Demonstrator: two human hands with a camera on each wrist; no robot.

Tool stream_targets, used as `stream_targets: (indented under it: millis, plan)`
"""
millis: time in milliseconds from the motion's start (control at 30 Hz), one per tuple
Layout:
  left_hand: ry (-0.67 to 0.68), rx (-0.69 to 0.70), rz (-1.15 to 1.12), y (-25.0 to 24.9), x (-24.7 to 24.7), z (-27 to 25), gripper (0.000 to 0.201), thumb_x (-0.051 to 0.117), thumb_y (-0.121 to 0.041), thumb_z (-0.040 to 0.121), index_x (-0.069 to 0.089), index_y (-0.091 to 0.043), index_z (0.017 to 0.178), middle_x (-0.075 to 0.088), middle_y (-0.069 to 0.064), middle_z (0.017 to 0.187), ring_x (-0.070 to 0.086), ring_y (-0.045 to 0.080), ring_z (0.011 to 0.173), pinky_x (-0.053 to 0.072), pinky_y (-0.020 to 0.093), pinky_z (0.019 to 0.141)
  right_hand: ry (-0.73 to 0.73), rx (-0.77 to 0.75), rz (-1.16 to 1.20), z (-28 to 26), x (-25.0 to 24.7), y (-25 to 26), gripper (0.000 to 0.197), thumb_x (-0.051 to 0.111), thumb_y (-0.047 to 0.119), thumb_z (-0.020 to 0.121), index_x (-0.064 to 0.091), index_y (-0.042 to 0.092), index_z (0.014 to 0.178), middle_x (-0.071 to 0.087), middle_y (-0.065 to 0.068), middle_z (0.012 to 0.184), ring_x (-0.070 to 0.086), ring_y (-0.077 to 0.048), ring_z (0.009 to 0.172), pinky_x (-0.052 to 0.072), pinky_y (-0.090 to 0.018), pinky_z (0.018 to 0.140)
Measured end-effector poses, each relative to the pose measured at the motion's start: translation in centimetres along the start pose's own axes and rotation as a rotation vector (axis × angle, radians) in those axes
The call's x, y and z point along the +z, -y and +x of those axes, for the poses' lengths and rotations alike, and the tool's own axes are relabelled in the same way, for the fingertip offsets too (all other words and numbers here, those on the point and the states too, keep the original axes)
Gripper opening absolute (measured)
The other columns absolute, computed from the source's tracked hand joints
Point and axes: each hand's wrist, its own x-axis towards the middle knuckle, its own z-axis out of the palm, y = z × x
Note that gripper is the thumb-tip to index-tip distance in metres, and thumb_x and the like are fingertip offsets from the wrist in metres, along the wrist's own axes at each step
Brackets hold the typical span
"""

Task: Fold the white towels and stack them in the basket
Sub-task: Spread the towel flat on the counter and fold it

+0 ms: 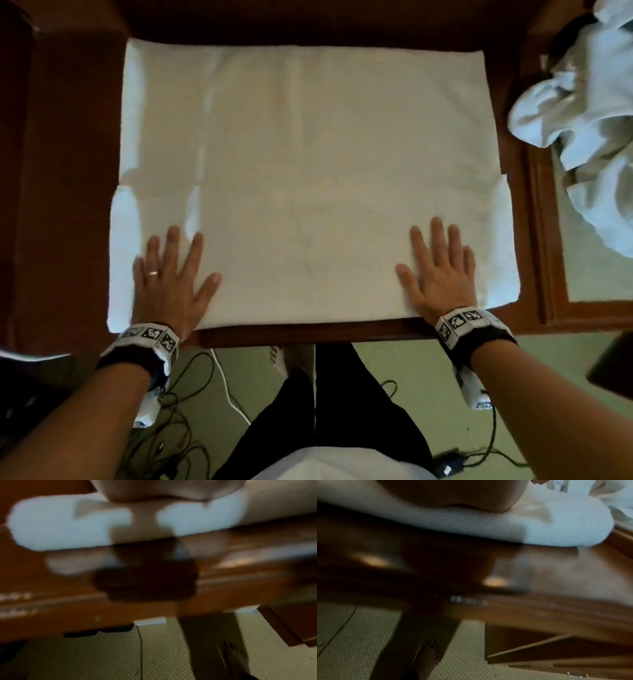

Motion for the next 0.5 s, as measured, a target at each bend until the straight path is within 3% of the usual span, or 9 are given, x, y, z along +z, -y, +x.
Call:
stream_targets:
  millis: [100, 200, 267, 400, 500]
  plan:
    - [-0.004, -0.001, 0.004, 0.4, 0.6, -1.2, 0.084, 0.0, -0.081, 0.087, -0.011, -0.039, 0.158, -0.02, 0.002, 0.167, -0.008, 0.035, 0.154, 0.003, 0.057, 0.121, -0.016, 0.017, 0.014, -1.1, 0.4, -0.2, 0.073, 0.013, 0.068, 0.094, -0.008, 0.037, 0.156, -0.024, 0.003, 0.163, -0.019, -0.026, 0.151, 0.002, -0.054, 0.122]
    - [-0.027, 0.037, -0.03, -1.5, 0.1, -0.9, 0.088, 0.011, -0.082, 0.086, 0.001, -0.036, 0.16, -0.007, 0.004, 0.169, -0.001, 0.037, 0.154, 0.006, 0.059, 0.12, -0.128, 0.011, 0.099, -0.2, -0.5, 3.2, 0.077, 0.023, 0.065, 0.091, 0.02, 0.026, 0.157, 0.0, -0.008, 0.167, 0.003, -0.033, 0.152, 0.015, -0.055, 0.119]
    - [-0.036, 0.093, -0.028, -3.7, 0.2, -0.5, 0.087, 0.021, -0.081, 0.086, 0.009, -0.036, 0.16, 0.0, 0.004, 0.169, 0.005, 0.039, 0.153, 0.01, 0.062, 0.118, -0.199, -0.114, 0.108, 0.3, -0.6, 7.7, 0.075, 0.03, 0.062, 0.091, 0.031, 0.021, 0.154, 0.011, -0.012, 0.165, 0.013, -0.037, 0.15, 0.021, -0.054, 0.115]
    - [-0.044, 0.087, 0.005, -6.0, 1.3, -0.3, 0.086, 0.023, -0.08, 0.086, 0.01, -0.038, 0.159, -0.001, 0.001, 0.169, 0.004, 0.04, 0.153, 0.011, 0.067, 0.115, -0.102, -0.408, -0.019, -0.3, 1.5, 14.6, 0.073, 0.033, 0.064, 0.094, 0.021, 0.029, 0.157, 0.003, -0.008, 0.166, 0.004, -0.035, 0.152, 0.017, -0.059, 0.116]
    - [-0.075, 0.084, 0.012, -5.5, 1.6, -0.4, 0.087, 0.024, -0.08, 0.085, 0.015, -0.036, 0.16, 0.002, 0.001, 0.169, 0.005, 0.04, 0.153, 0.011, 0.067, 0.115, -0.091, -0.427, -0.076, 0.3, 1.8, 11.7, 0.073, 0.027, 0.069, 0.095, 0.013, 0.034, 0.158, -0.002, -0.005, 0.167, -0.001, -0.03, 0.153, 0.012, -0.055, 0.118]
